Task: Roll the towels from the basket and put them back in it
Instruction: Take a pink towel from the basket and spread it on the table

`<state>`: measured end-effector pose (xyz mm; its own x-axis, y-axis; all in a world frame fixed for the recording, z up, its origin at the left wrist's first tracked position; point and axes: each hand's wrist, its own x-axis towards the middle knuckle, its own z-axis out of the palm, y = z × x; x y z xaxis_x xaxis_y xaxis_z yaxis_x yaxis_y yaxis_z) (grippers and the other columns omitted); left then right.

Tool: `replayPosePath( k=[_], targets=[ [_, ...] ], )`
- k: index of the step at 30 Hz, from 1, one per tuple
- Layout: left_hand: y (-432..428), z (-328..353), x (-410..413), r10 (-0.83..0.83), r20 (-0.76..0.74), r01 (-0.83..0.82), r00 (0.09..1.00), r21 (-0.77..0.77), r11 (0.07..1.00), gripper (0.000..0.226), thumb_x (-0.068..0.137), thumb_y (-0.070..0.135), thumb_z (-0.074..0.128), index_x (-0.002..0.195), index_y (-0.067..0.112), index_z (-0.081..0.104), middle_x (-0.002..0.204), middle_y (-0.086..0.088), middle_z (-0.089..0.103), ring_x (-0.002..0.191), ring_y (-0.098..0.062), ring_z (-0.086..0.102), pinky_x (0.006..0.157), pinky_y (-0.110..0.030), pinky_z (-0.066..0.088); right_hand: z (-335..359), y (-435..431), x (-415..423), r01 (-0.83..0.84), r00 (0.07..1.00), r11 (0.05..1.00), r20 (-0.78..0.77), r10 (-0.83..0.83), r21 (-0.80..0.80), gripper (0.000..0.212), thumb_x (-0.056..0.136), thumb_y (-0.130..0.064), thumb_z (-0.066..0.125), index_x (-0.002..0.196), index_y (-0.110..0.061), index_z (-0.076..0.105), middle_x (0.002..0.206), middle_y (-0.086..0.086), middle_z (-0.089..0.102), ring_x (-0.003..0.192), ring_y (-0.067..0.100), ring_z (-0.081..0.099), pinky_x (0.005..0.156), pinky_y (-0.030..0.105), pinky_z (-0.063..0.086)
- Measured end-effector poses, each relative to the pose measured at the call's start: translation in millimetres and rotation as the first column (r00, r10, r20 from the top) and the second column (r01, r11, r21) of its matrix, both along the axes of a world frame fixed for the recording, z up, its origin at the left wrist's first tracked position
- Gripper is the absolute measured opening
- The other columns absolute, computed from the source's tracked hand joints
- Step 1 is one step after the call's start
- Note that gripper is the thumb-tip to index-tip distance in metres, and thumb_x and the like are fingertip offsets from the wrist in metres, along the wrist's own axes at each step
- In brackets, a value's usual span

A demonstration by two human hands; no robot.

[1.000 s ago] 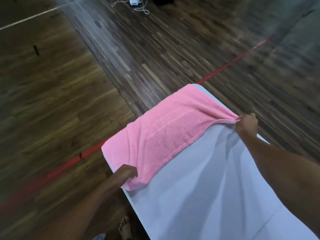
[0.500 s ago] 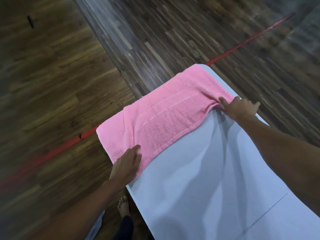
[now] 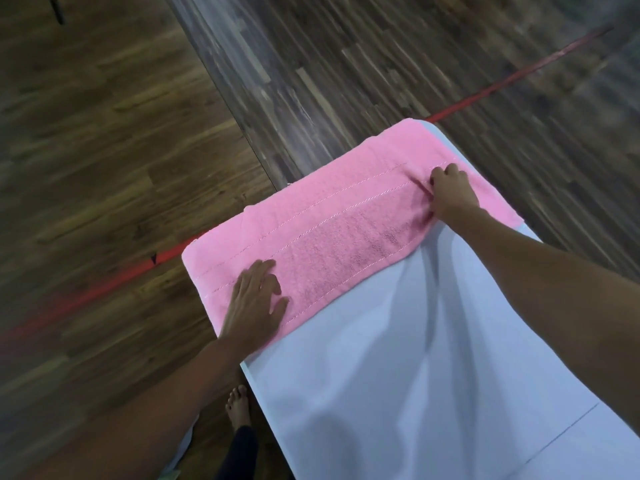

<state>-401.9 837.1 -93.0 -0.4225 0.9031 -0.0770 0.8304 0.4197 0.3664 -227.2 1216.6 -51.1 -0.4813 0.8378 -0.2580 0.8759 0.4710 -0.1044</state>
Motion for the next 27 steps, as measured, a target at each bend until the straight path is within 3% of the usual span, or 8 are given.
replayPosePath(
  k=[4,7,9,11,15,20,27],
  targets=[
    [-2,-12,2,0.013,0.024,-0.014,1.0,0.064,0.998,0.035,0.093,0.04,0.047,0.114,0.012,0.048,0.149,-0.01,0.035,0.143,-0.03,0.026,0.115,-0.055,0.023,-13,-20,-26,0.294,0.953,0.956,-0.083,-0.292,0.01,0.039,0.095,-0.021,0.043,0.129,-0.002,0.041,0.135,0.022,0.037,0.126,0.041,0.035,0.095,0.052,0.041],
    [-2,-18,5,0.045,-0.053,-0.045,0.998,0.001,0.999,0.06,0.095,0.054,0.04,0.141,0.015,0.039,0.158,-0.014,0.022,0.148,-0.033,0.015,0.12,-0.052,0.01,-30,-34,-37,0.345,0.935,0.938,-0.095,-0.34,0.037,0.065,0.093,-0.054,0.039,0.135,-0.005,0.037,0.142,0.019,0.033,0.132,0.039,0.029,0.103,0.061,0.028],
    [1,-20,7,0.065,-0.098,-0.071,0.993,-0.06,0.996,0.069,0.095,0.062,0.032,0.151,0.022,0.029,0.162,-0.013,0.012,0.15,-0.032,0.005,0.121,-0.052,0.004,-43,-41,-37,0.34,0.937,0.939,-0.098,-0.335,0.045,0.075,0.093,-0.062,0.032,0.147,-0.011,0.026,0.154,0.019,0.022,0.142,0.039,0.017,0.109,0.068,0.012],
    [3,-21,8,0.059,-0.133,-0.073,0.989,-0.106,0.992,0.071,0.094,0.067,0.028,0.154,0.028,0.022,0.163,-0.011,0.005,0.15,-0.031,-0.001,0.12,-0.054,0.002,-52,-42,-35,0.326,0.94,0.945,-0.113,-0.321,0.029,0.078,0.092,-0.066,0.024,0.154,-0.02,0.012,0.16,0.022,0.008,0.147,0.041,0.003,0.11,0.069,0.0],
    [1,-24,10,0.049,-0.173,-0.074,0.984,-0.143,0.987,0.075,0.092,0.071,0.027,0.155,0.033,0.012,0.164,-0.007,-0.004,0.15,-0.03,-0.009,0.119,-0.056,0.0,-56,-38,-15,0.246,0.964,0.967,-0.12,-0.237,0.064,0.081,0.087,-0.078,0.009,0.154,-0.033,-0.003,0.161,0.019,-0.004,0.148,0.038,-0.007,0.11,0.068,-0.008],
    [-13,-22,46,0.041,-0.182,-0.072,0.982,-0.167,0.983,0.077,0.091,0.073,0.02,0.155,0.034,0.005,0.163,-0.009,-0.009,0.149,-0.031,-0.013,0.118,-0.058,-0.001,-57,-56,40,0.119,0.988,0.988,-0.108,-0.108,0.096,0.081,0.085,-0.083,0.008,0.152,-0.04,-0.006,0.163,0.01,-0.007,0.148,0.039,-0.008,0.111,0.067,-0.007],
    [-65,-21,159,-0.01,-0.169,-0.023,0.986,-0.194,0.981,0.078,0.091,0.074,0.017,0.156,0.032,0.005,0.163,-0.013,-0.01,0.148,-0.035,-0.013,0.117,-0.061,0.002,-55,-109,153,0.182,0.975,0.979,-0.144,-0.167,0.095,0.088,0.083,-0.086,0.011,0.153,-0.037,-0.01,0.162,0.006,-0.014,0.148,0.037,-0.012,0.111,0.069,-0.006]
  ],
)
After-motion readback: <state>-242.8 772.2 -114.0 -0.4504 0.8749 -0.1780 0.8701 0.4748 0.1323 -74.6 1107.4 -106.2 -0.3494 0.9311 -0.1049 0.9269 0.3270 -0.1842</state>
